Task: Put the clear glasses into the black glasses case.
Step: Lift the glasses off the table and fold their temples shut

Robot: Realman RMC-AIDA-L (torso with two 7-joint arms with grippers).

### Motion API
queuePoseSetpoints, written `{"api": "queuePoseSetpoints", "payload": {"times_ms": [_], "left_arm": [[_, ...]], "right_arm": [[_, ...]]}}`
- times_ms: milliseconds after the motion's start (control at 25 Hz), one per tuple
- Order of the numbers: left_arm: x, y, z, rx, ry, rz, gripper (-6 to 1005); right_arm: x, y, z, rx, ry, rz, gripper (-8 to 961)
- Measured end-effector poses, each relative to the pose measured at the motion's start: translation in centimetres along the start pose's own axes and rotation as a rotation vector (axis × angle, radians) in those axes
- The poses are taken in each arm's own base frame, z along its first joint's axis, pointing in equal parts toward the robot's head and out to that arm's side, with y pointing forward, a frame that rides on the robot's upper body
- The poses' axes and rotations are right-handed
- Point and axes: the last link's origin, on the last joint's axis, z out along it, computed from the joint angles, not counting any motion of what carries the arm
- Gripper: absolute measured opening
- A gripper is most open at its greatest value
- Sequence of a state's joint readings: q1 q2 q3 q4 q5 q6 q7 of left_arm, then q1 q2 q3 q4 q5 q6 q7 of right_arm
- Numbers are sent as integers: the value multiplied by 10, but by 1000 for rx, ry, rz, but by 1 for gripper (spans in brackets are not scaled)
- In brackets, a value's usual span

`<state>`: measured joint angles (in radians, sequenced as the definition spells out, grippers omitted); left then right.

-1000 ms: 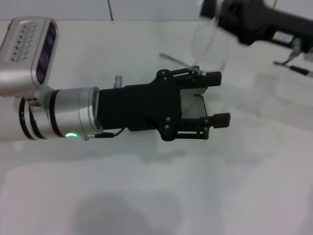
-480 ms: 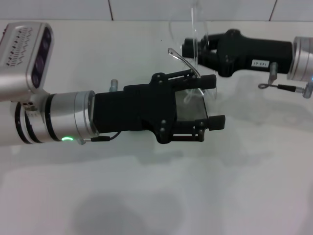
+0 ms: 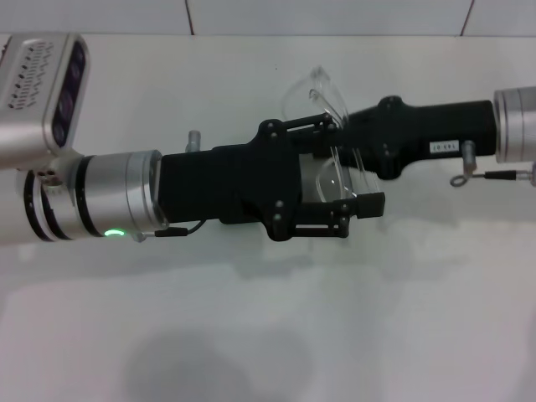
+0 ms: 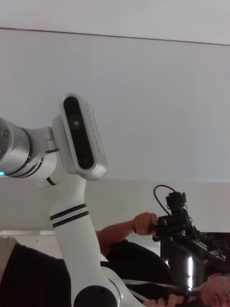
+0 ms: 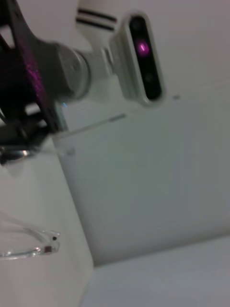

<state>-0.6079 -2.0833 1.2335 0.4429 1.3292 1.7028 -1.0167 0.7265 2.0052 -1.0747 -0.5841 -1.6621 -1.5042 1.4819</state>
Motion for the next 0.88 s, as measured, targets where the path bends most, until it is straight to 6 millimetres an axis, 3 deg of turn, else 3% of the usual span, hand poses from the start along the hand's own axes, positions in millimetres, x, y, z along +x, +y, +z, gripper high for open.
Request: {"api": "queuePoseSetpoints", "payload": {"times_ms": [880], "left_arm": [[4, -8, 8, 4, -13, 24, 787]], "right_arm": [[-5, 11, -24, -100, 32, -29, 120]]}}
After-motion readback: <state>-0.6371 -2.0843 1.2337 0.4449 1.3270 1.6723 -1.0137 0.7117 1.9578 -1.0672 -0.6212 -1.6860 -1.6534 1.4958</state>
